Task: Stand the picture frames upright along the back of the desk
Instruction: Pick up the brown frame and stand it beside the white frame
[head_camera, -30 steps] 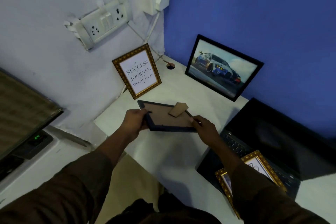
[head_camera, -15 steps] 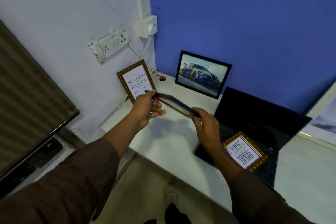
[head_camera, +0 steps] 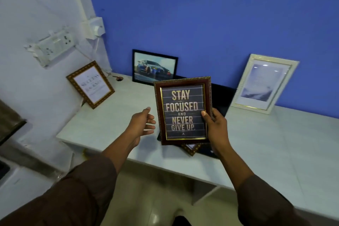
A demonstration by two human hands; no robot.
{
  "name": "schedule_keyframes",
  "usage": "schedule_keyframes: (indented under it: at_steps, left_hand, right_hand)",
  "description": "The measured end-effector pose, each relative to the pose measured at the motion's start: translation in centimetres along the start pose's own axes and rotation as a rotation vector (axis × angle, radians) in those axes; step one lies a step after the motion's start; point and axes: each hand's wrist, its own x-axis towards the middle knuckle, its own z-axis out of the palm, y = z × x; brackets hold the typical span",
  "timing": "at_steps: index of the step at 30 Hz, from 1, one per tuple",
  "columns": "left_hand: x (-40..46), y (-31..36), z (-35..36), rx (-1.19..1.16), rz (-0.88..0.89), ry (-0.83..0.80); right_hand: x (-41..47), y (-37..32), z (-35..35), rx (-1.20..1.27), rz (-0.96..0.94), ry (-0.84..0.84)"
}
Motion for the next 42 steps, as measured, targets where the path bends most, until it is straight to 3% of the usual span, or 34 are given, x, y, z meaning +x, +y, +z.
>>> schedule_keyframes:
  at_steps: [3,6,10,16,25,37,42]
  left_hand:
    - [-0.3,0.4,5.0,0.024,-0.013,-0.284]
    - [-0.1,0.3,10.1,-0.185,-0.061,-0.585]
    - [0.7,0.2,18.0,-0.214,-0.098,-0.707]
    - [2.8,0.4,28.6,-0.137,-0.146,-0.626]
    - [6.2,-1.0,41.5,0.033,-0.260,-0.495]
    - [9.8,-2.1,51.6,0.076,-0.331,-0.435]
    - [11.1,-2.6,53.5,0.068,-0.303,-0.433]
  right_hand:
    - [0.1,-0.2,-3.8,0.013,0.035,0.063]
    - [0.0,0.1,-7.2,0.011,0.078,0.116]
    - [-0.1,1.0,-13.9,-0.017,0.115,0.206]
    - [2.0,2.0,-22.6,-0.022,0.176,0.184]
    - [7.2,4.5,-32.6,0.029,0.445,0.094]
    - [12.2,9.1,-40.3,0.230,0.556,0.098]
    - [13.9,9.5,-41.5,0.199,0.571,0.100]
